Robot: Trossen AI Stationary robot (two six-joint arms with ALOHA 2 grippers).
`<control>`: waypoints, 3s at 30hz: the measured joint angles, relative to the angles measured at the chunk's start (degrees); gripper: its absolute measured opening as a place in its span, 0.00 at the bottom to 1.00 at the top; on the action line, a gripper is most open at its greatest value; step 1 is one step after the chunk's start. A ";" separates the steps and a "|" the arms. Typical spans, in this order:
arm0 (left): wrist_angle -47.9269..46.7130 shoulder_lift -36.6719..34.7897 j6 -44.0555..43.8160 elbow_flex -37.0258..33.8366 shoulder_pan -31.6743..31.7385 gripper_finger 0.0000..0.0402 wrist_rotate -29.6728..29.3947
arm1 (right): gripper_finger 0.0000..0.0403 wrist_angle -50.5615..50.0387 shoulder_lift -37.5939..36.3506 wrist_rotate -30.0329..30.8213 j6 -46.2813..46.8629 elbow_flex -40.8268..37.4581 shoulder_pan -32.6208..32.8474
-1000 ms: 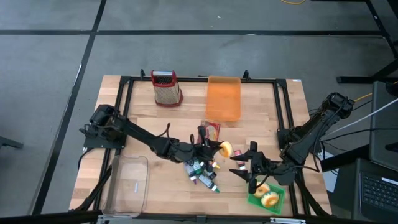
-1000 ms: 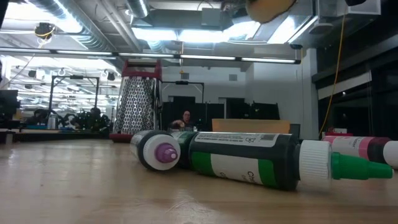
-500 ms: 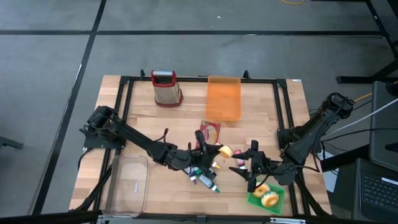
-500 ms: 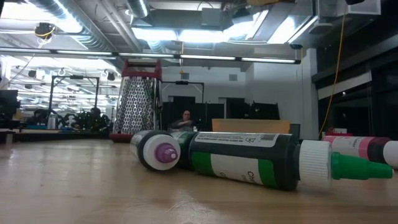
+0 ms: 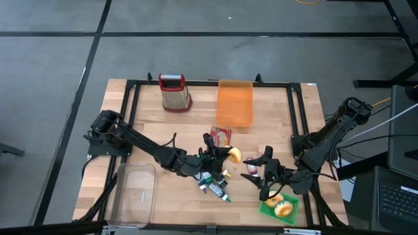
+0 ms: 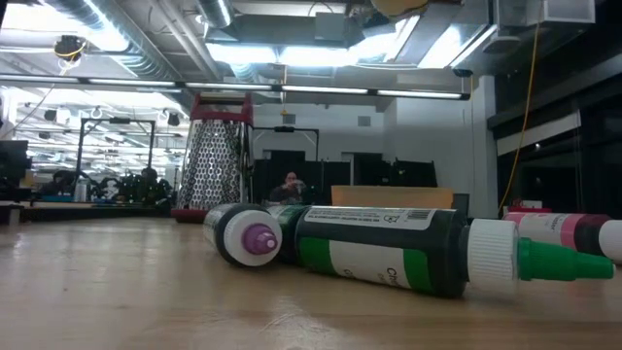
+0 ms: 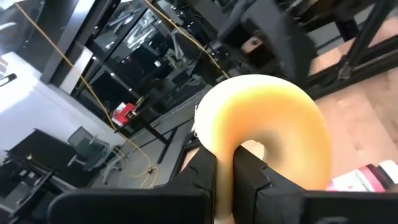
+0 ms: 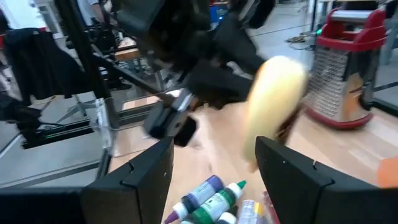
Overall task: Pick & Place Food Item
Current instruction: Put the brown donut into the green bin
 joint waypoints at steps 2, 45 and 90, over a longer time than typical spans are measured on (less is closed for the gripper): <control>0.02 -0.06 0.02 0.00 -0.43 0.04 -0.07 | 0.57 -0.02 0.01 0.87 -0.21 0.00 0.00; -2.59 -0.20 -5.40 2.10 0.54 0.13 13.20 | 0.03 0.31 0.02 -4.09 0.48 0.00 -2.62; -24.85 -7.15 -25.41 1.66 -9.25 0.45 2.75 | 0.03 -39.50 -3.90 -24.68 63.57 0.00 19.73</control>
